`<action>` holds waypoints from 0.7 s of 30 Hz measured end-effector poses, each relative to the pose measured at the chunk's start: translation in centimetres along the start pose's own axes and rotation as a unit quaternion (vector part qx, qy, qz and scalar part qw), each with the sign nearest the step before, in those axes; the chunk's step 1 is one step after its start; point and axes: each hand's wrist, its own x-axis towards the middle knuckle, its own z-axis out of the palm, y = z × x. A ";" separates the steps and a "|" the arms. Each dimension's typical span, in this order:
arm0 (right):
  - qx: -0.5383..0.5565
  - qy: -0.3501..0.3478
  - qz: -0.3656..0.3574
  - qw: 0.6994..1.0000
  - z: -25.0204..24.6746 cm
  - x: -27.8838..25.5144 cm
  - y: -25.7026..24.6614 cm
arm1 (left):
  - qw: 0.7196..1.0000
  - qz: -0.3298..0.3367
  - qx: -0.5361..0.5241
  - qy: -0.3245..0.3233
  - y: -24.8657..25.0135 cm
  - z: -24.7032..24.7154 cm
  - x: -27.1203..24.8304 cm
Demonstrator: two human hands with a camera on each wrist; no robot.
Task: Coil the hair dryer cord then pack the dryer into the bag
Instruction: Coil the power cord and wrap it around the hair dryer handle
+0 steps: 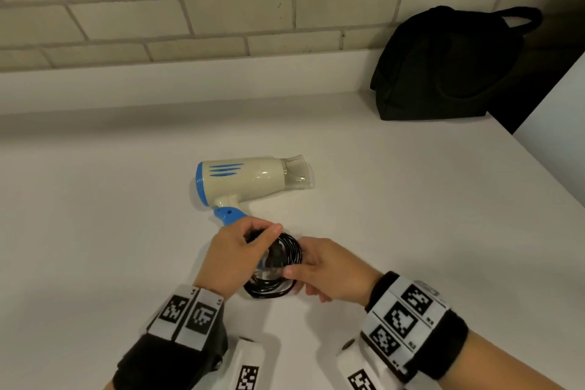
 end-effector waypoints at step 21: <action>0.038 0.013 0.055 0.998 0.5 0.9 0.5 | 0.939 0.266 0.208 -0.069 -1.5 -2.2 -1.9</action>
